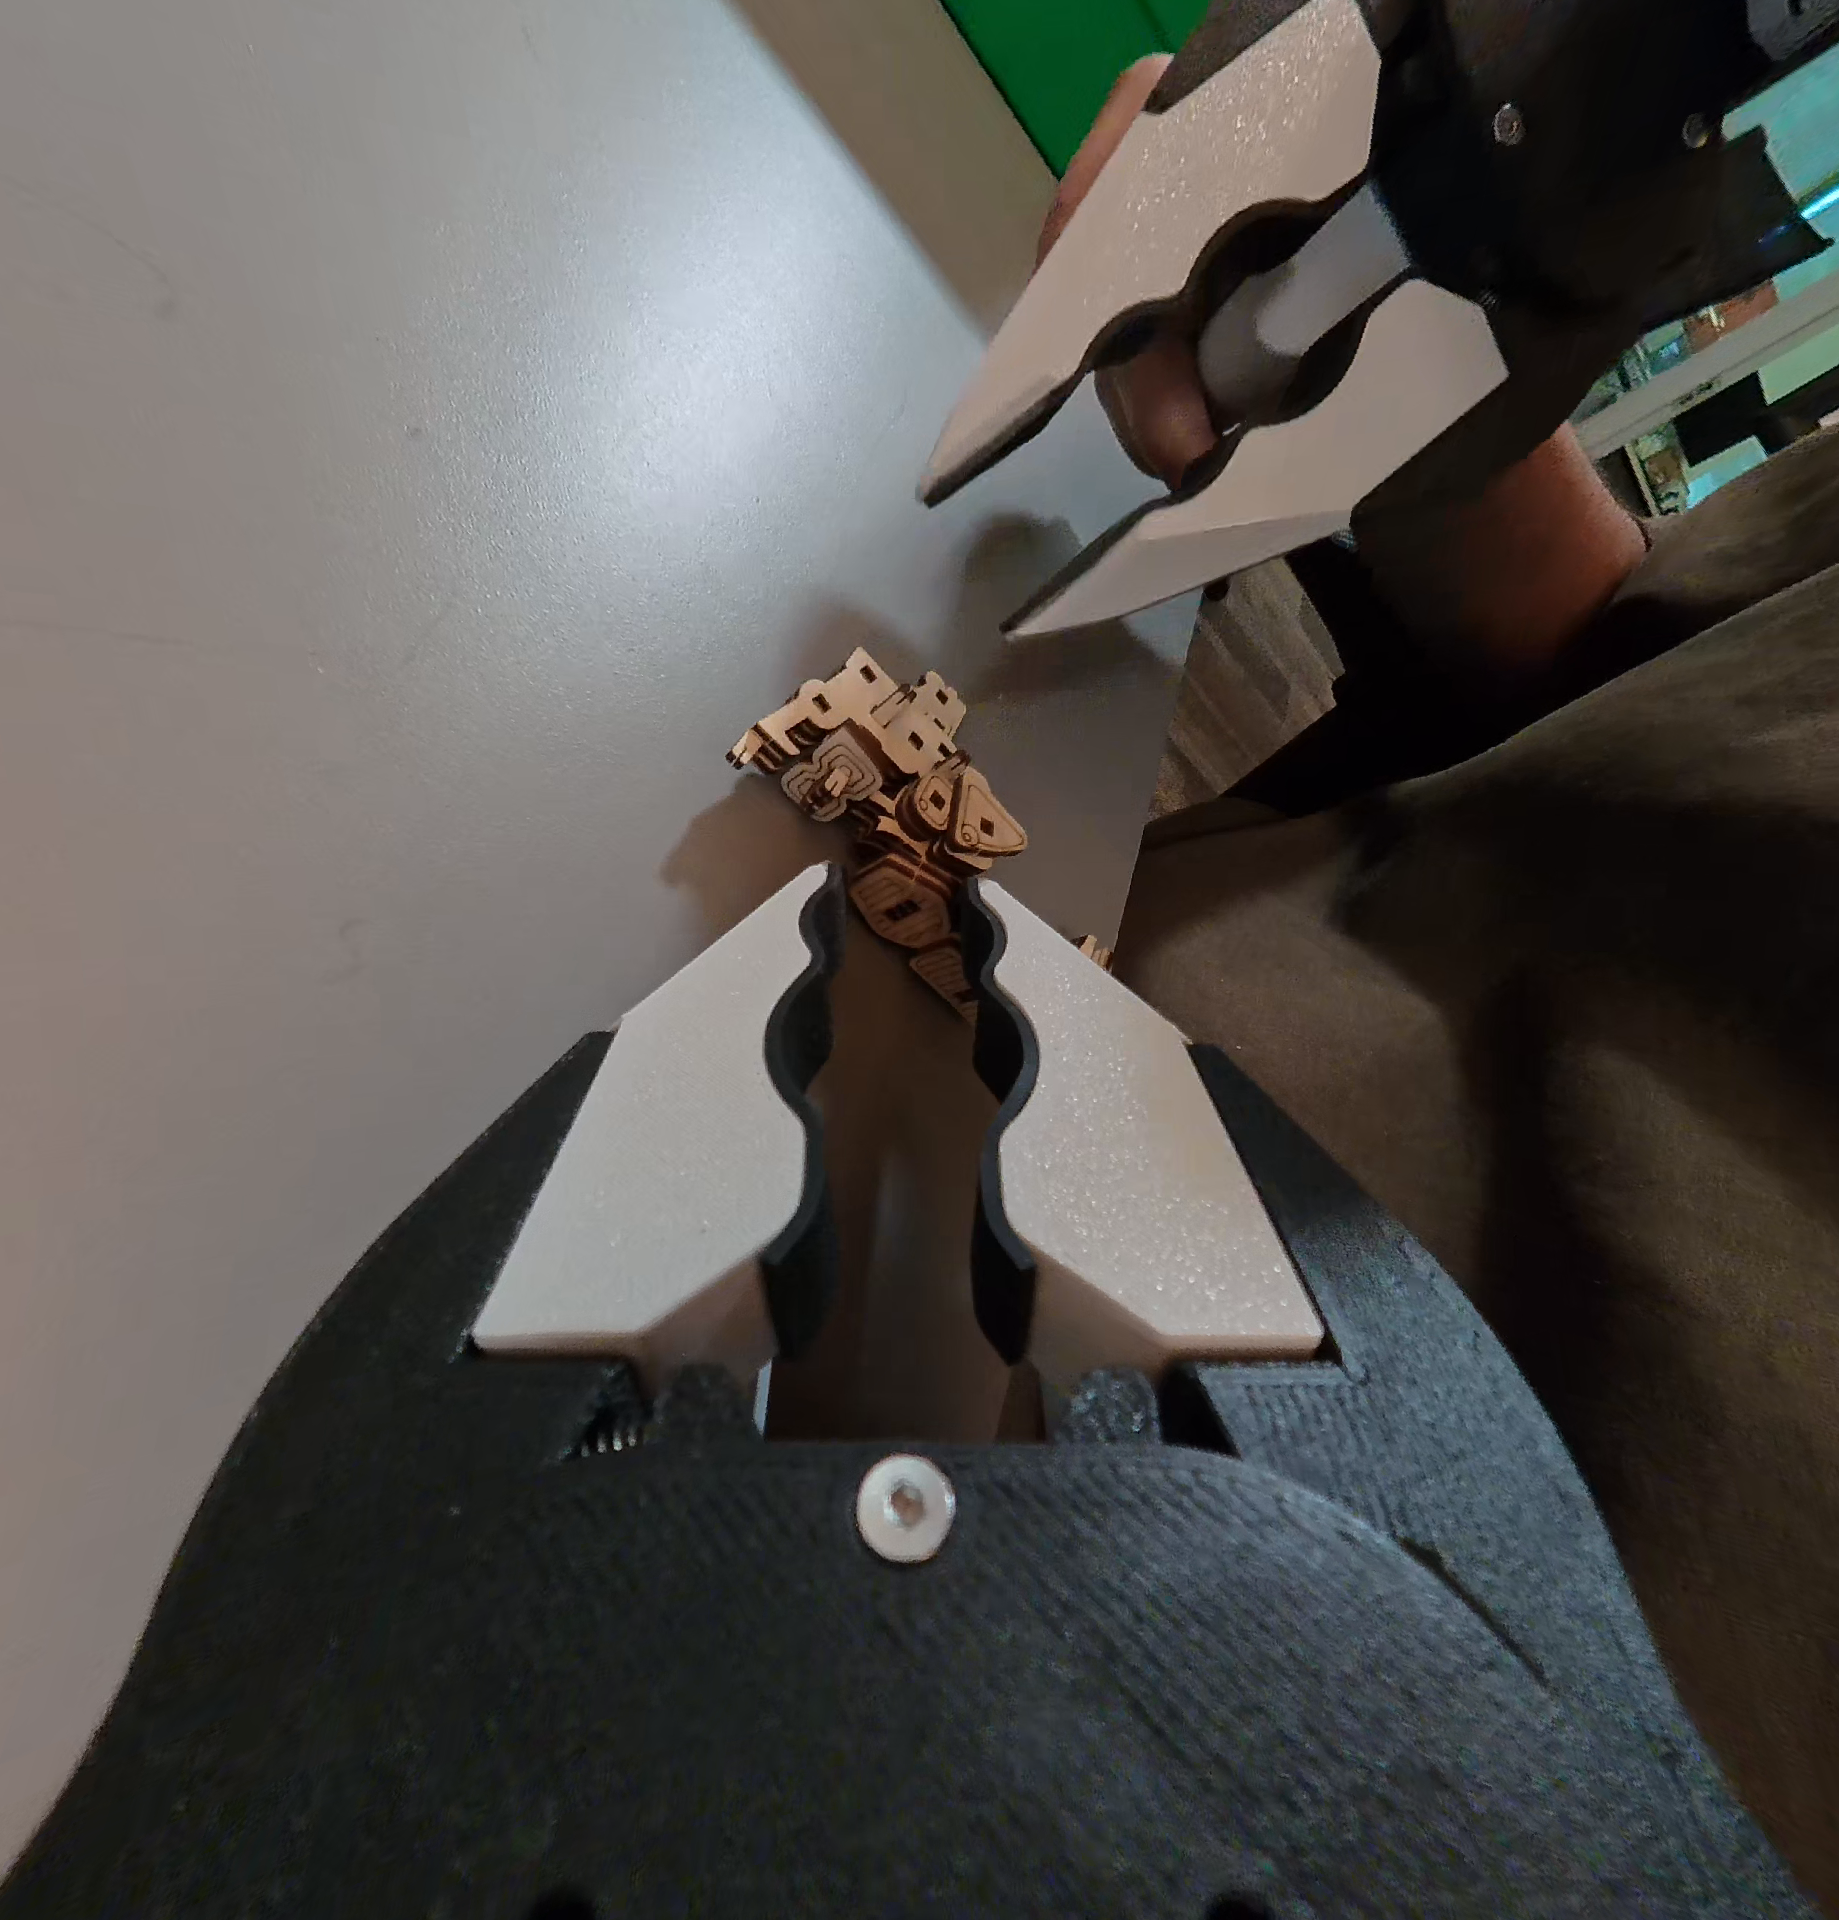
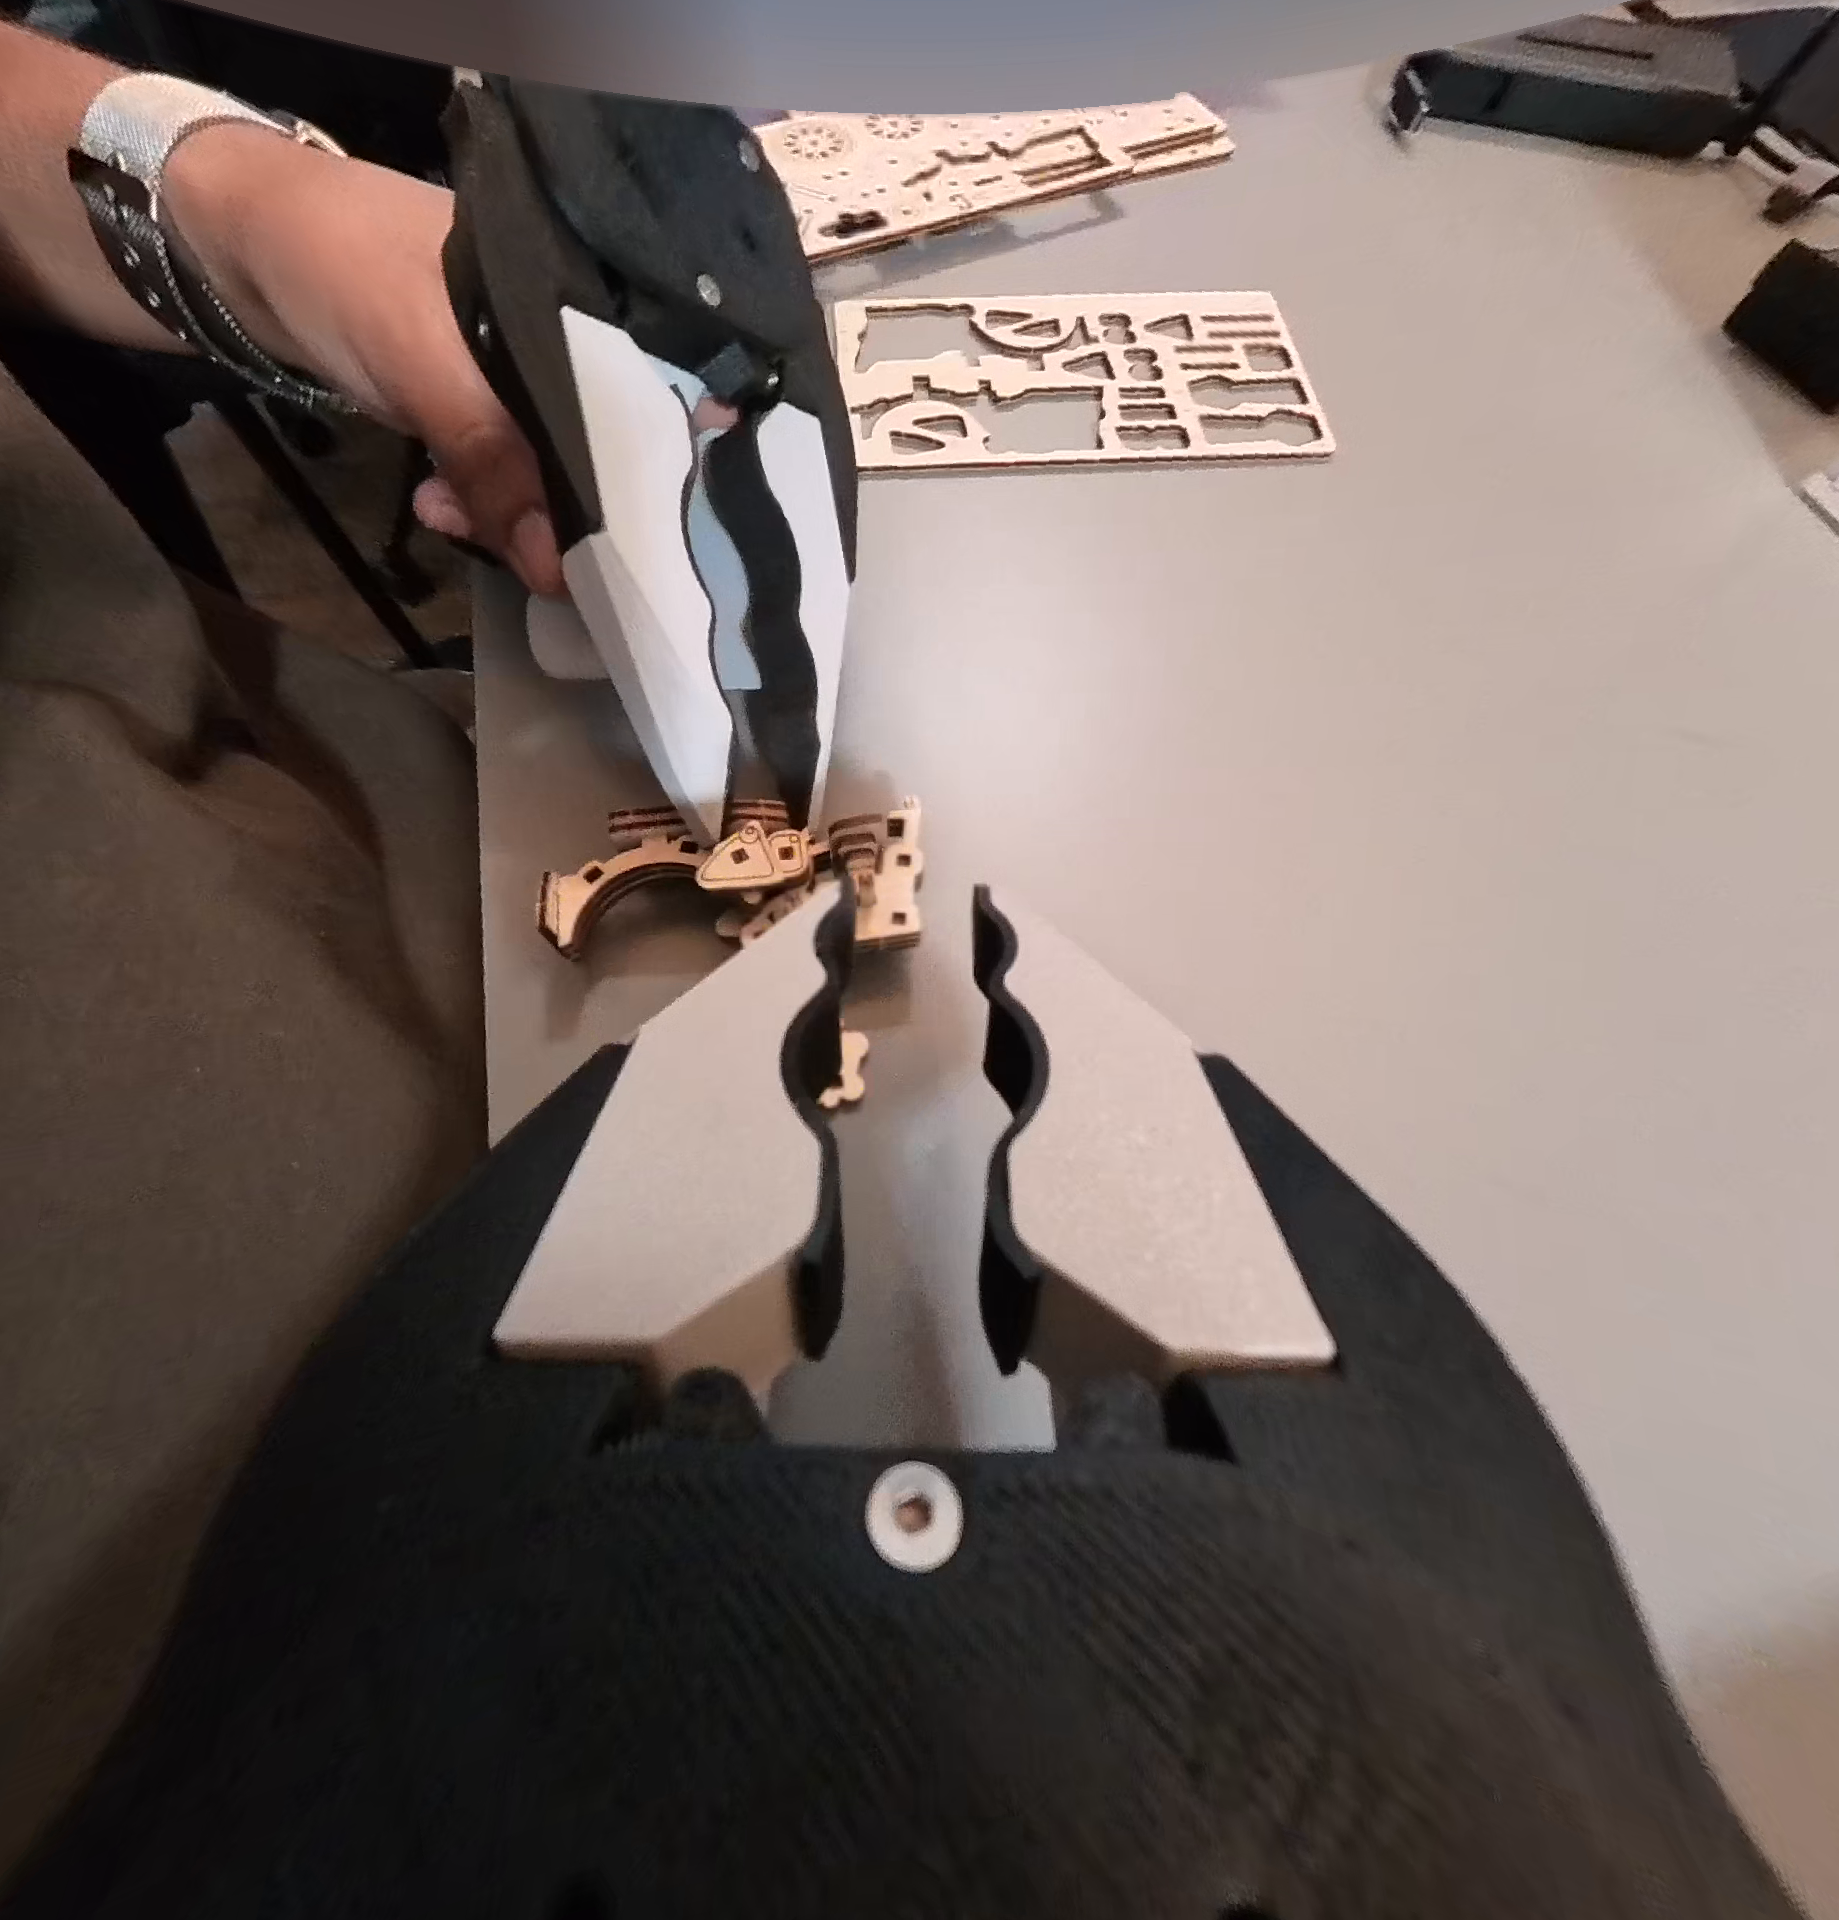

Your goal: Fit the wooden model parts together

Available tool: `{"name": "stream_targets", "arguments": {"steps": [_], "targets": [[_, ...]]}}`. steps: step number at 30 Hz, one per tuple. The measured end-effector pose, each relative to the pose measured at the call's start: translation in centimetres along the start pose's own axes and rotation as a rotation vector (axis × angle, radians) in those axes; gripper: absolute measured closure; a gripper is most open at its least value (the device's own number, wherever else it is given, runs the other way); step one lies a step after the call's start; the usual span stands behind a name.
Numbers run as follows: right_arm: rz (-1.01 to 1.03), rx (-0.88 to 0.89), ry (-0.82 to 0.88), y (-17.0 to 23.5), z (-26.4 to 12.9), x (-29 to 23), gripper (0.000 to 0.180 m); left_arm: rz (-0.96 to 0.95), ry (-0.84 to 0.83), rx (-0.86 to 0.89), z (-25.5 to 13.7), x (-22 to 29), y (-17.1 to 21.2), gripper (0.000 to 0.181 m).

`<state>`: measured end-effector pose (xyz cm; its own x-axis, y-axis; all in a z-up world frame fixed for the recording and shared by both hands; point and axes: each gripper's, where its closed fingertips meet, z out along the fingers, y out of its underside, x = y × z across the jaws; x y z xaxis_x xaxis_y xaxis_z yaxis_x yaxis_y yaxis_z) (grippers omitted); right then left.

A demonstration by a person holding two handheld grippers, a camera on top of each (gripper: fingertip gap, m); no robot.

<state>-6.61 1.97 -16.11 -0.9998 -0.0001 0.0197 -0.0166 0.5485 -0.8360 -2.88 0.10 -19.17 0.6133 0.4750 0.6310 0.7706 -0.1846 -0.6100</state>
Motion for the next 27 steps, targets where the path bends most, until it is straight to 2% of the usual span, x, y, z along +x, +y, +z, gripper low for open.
{"name": "stream_targets", "arguments": {"steps": [7, 12, 16, 21, 27], "targets": [[-0.061, -0.07, -0.061, 1.0, 1.0, -2.3, 0.165, -0.001, 0.0, 0.001, 0.0, 0.0, 0.0, 0.161], [-0.041, -0.056, -0.131, 0.8, 1.2, -3.7, 0.172, -0.002, 0.0, 0.001, 0.0, 0.0, 0.0, 0.161], [-0.067, -0.055, -0.104, 0.7, 1.5, -3.6, 0.169, -0.001, -0.002, 0.0, 0.0, 0.0, 0.0, 0.161], [-0.067, -0.042, -0.112, 0.5, 1.7, -3.7, 0.157, -0.003, 0.0, 0.0, 0.0, 0.0, 0.0, 0.161], [-0.091, -0.048, -0.126, 0.7, 2.2, -3.9, 0.157, -0.001, -0.002, 0.0, 0.0, 0.0, 0.0, 0.161]]}}
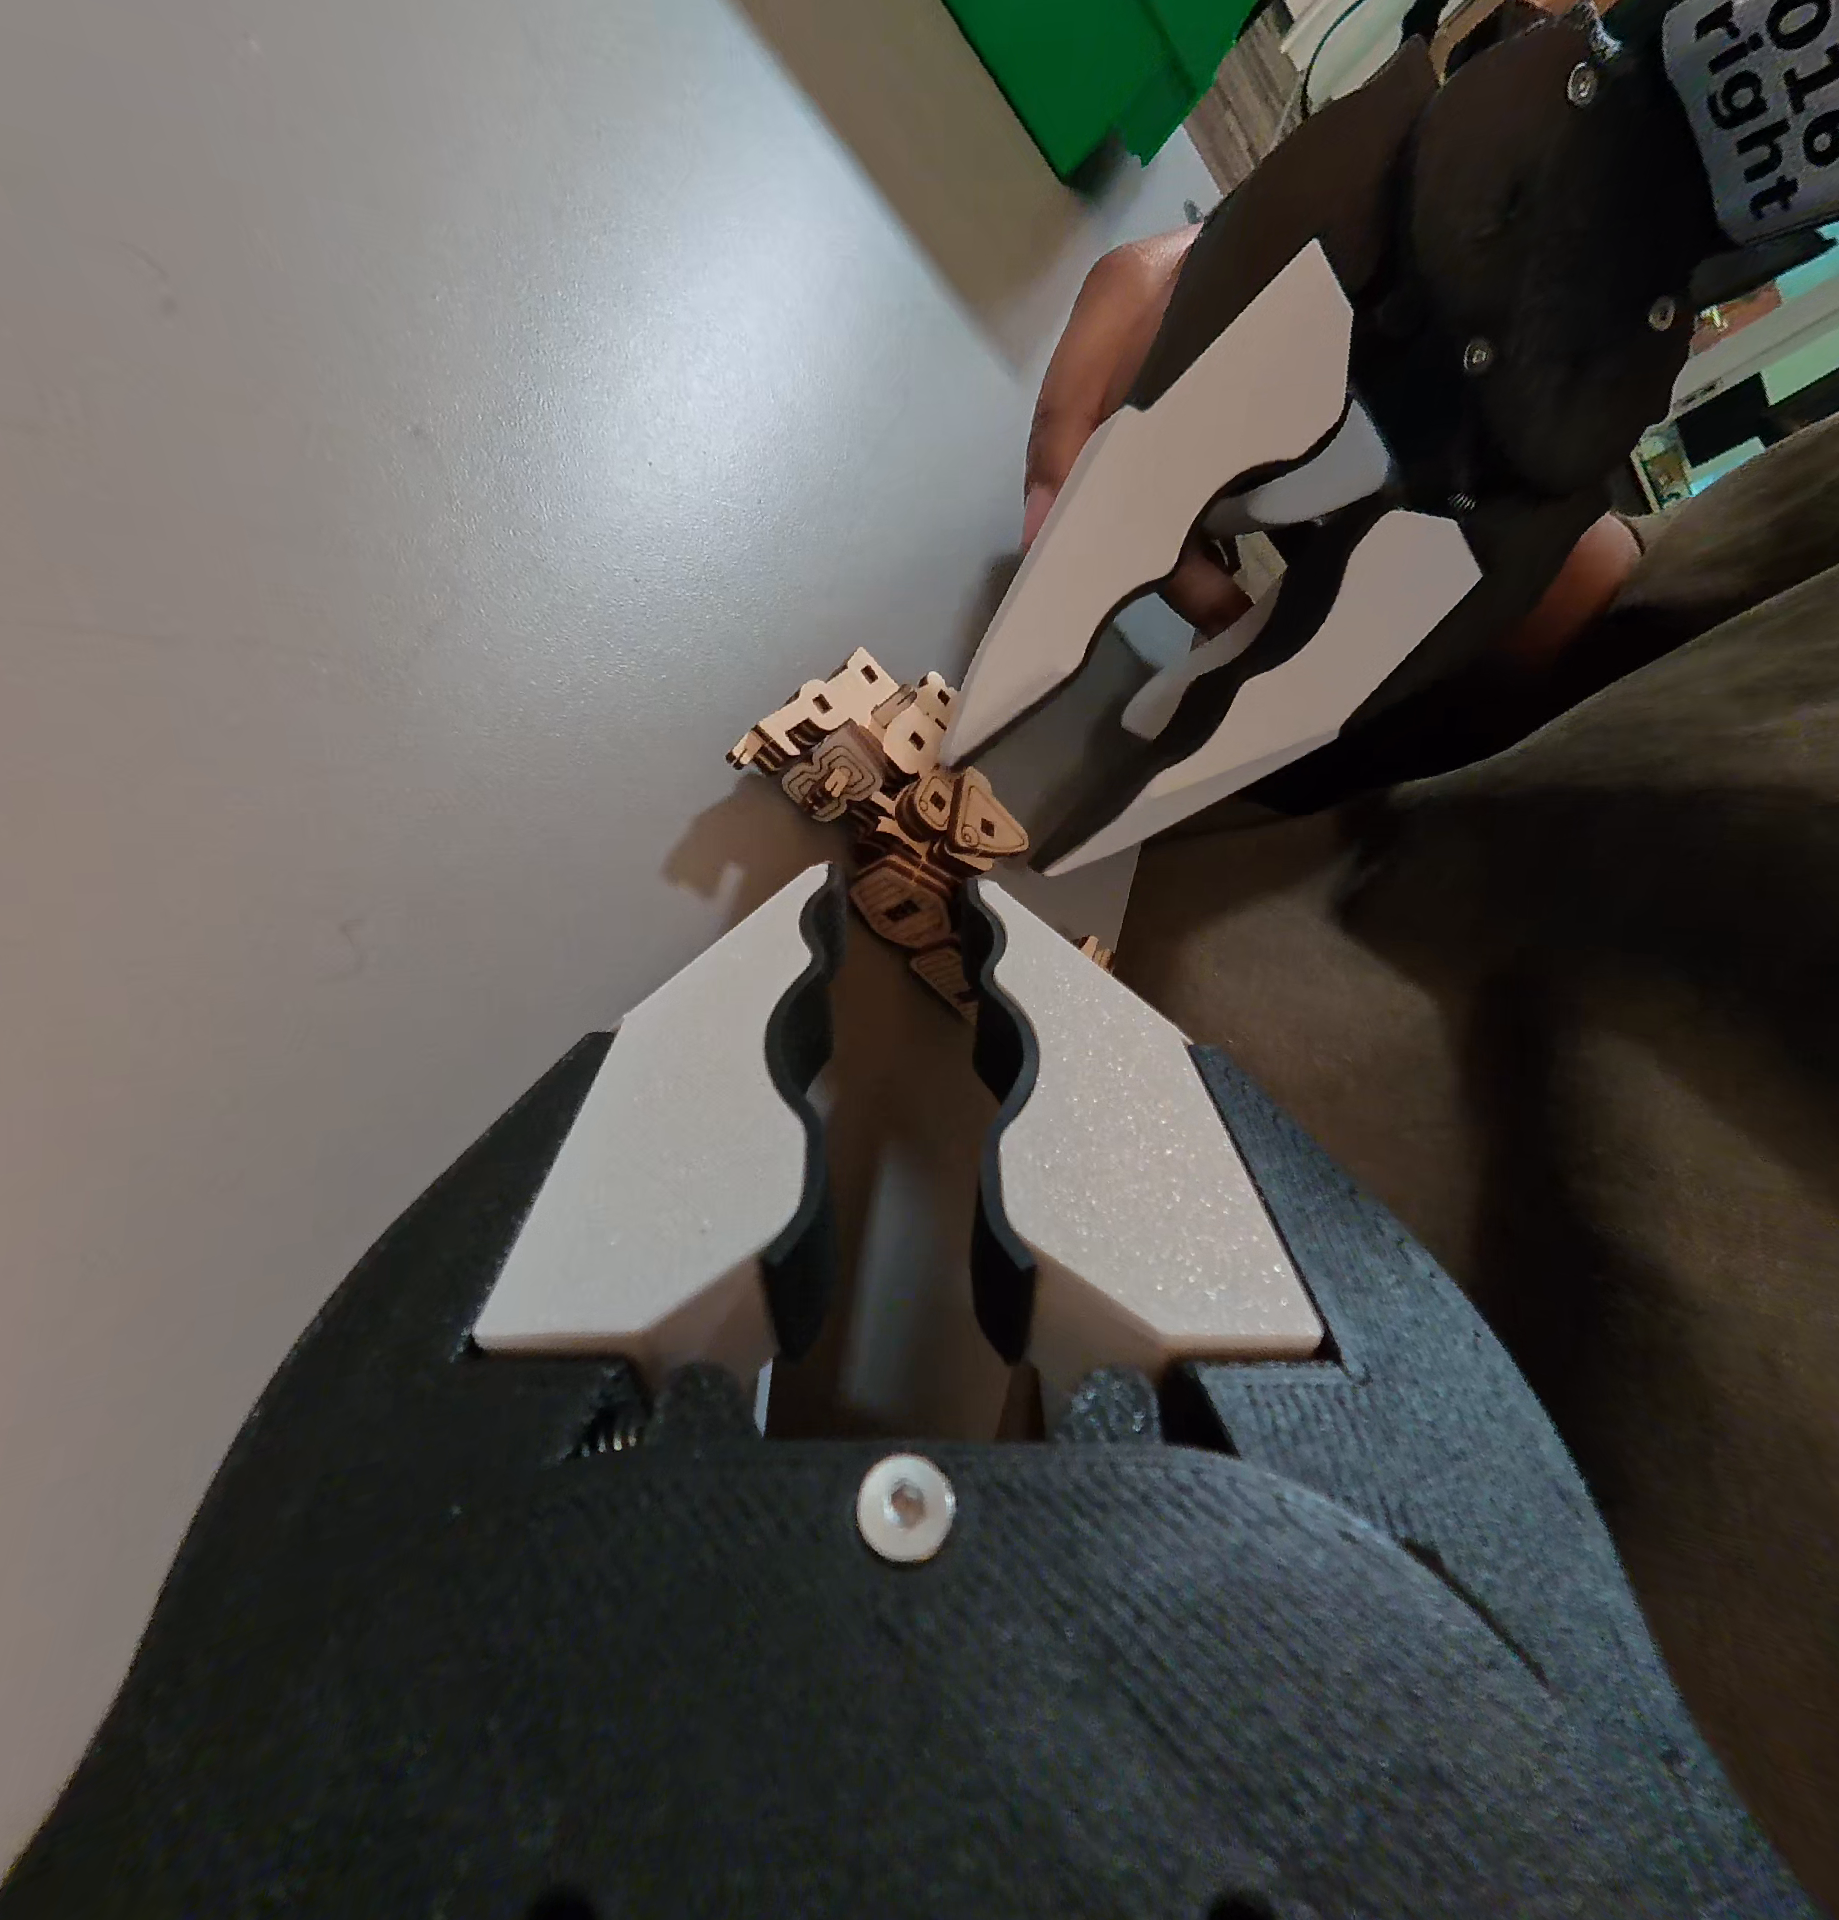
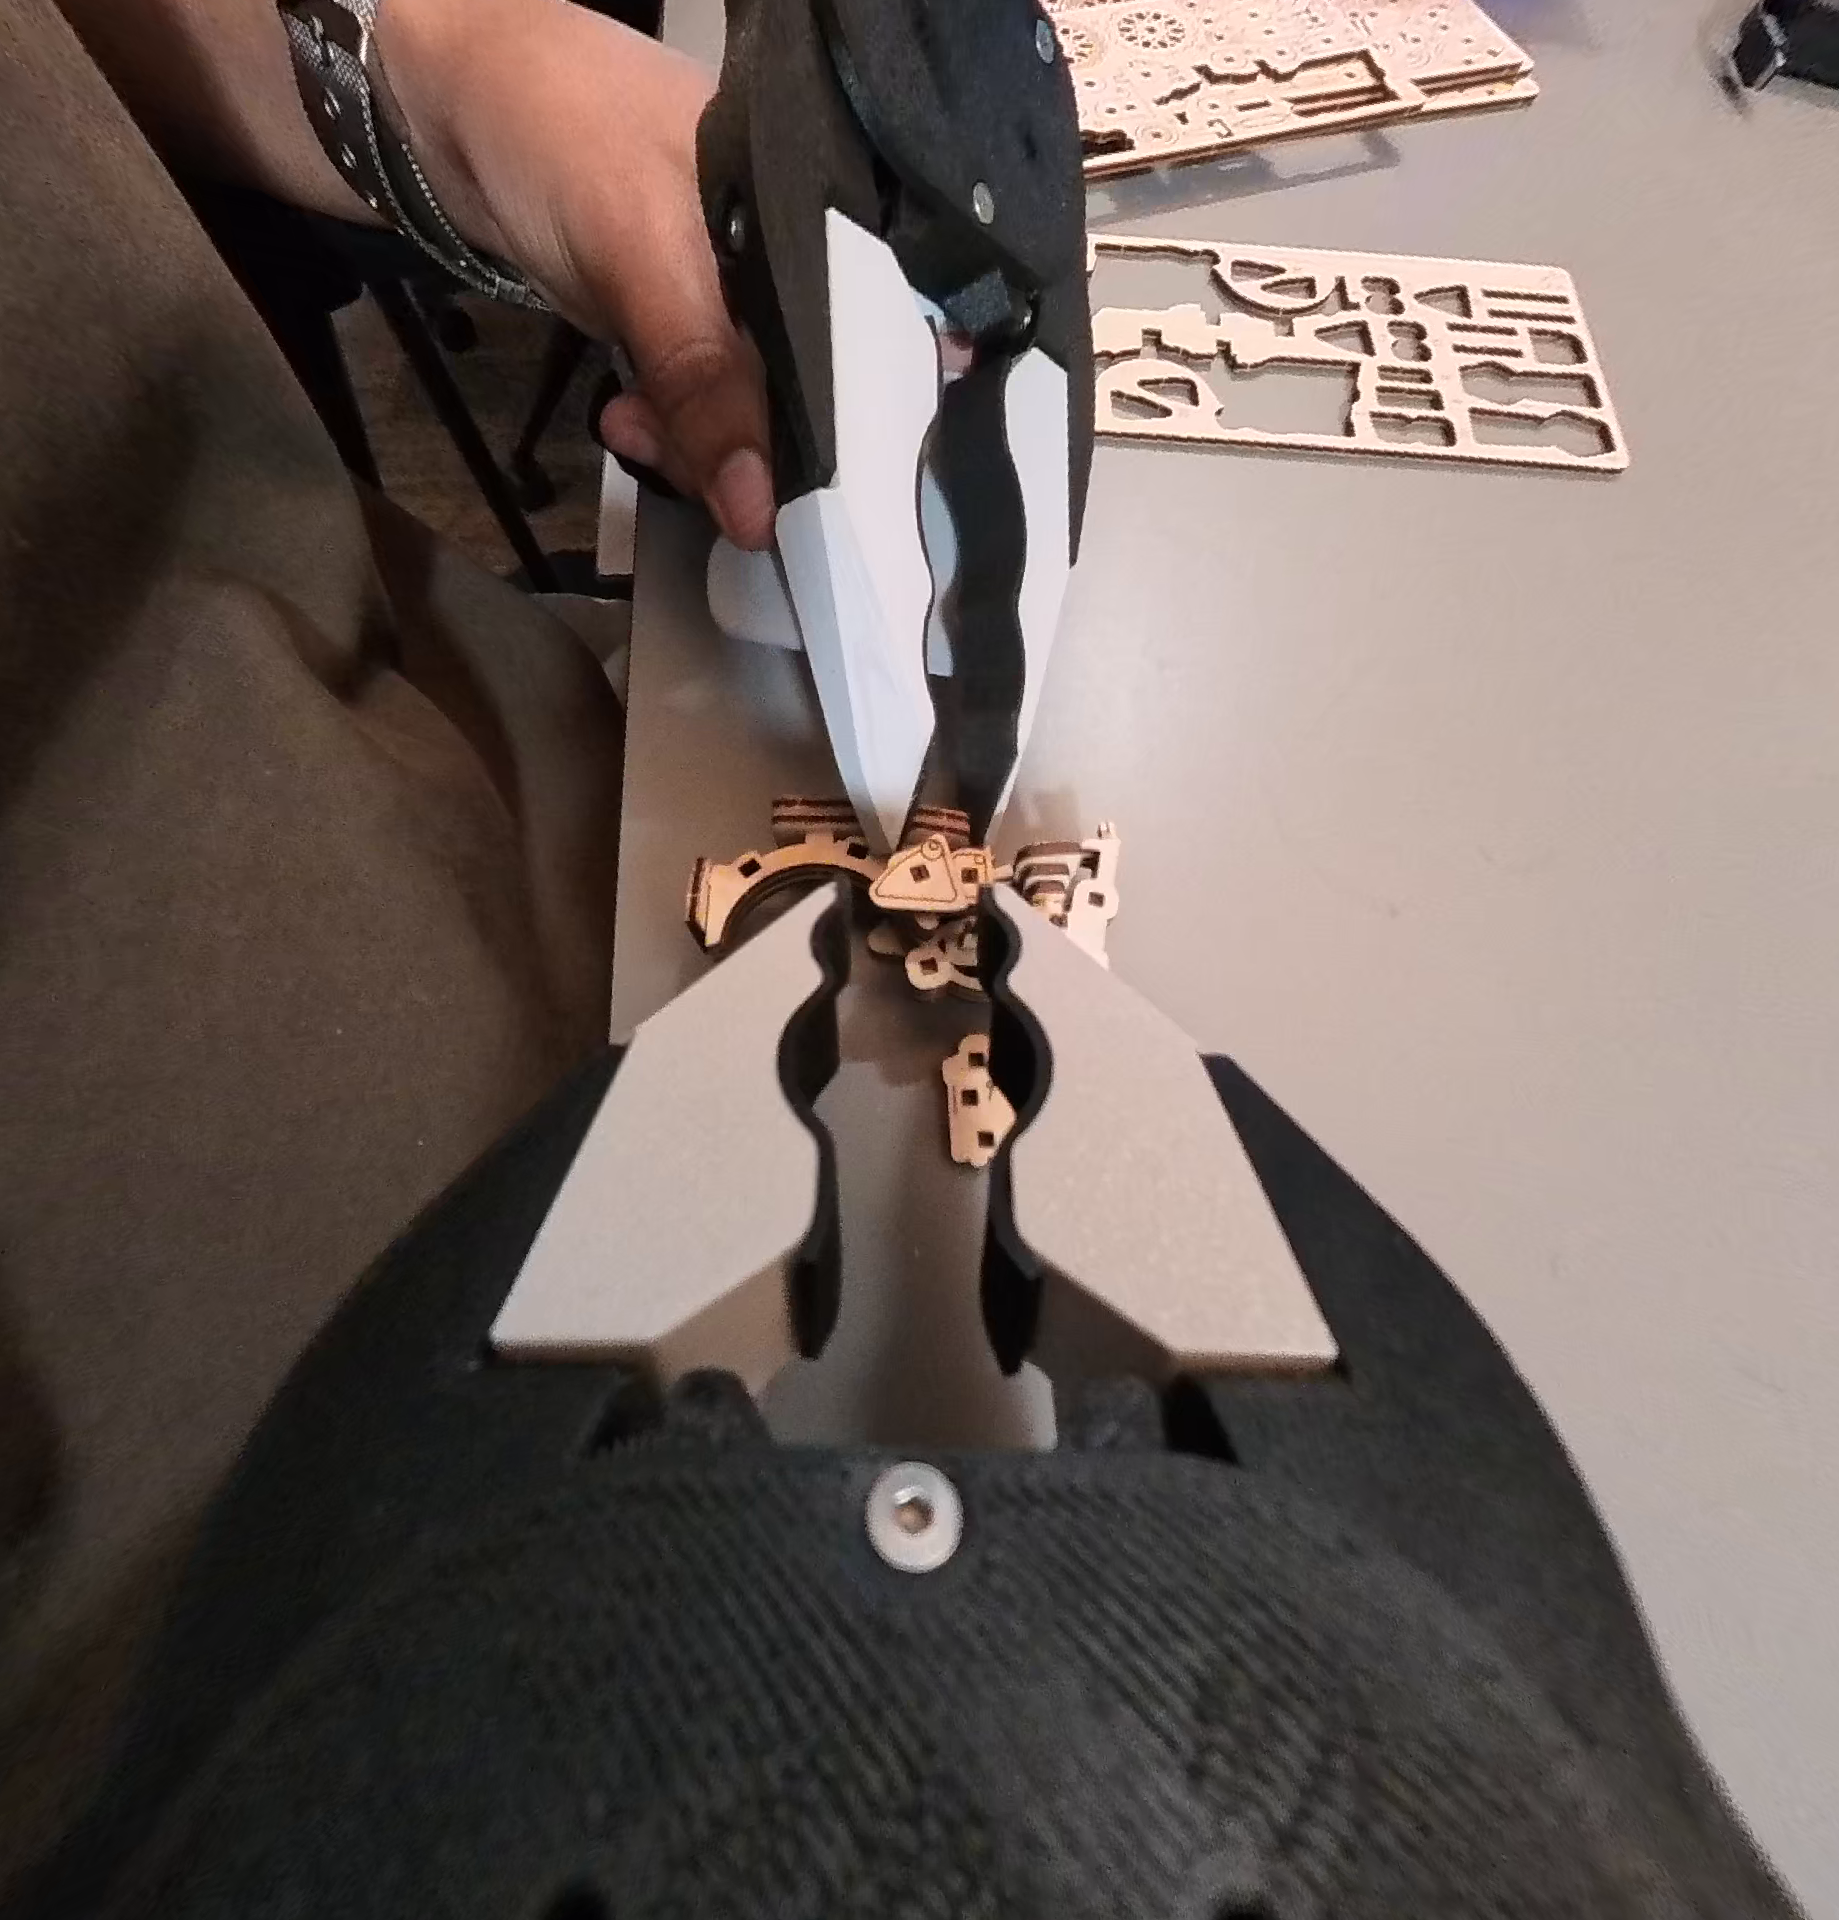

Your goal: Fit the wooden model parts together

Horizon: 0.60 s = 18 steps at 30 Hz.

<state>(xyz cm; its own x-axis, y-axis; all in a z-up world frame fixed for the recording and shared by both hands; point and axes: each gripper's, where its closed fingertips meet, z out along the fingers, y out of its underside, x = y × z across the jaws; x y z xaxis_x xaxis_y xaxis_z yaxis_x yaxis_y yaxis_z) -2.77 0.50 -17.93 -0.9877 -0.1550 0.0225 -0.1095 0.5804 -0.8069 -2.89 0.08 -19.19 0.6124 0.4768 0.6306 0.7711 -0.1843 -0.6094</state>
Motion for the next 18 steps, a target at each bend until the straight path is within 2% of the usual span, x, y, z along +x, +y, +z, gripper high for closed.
{"name": "stream_targets", "arguments": {"steps": [8, 18], "targets": [[-0.021, -0.017, 0.008, 0.01, 0.03, 0.06, 0.162, 0.003, -0.003, -0.001, 0.01, 0.0, 0.01, 0.161], [0.084, -0.091, 0.086, 0.0, 0.08, 0.23, 0.162, -0.006, -0.003, 0.004, 0.01, -0.07, -0.06, 0.161]]}}
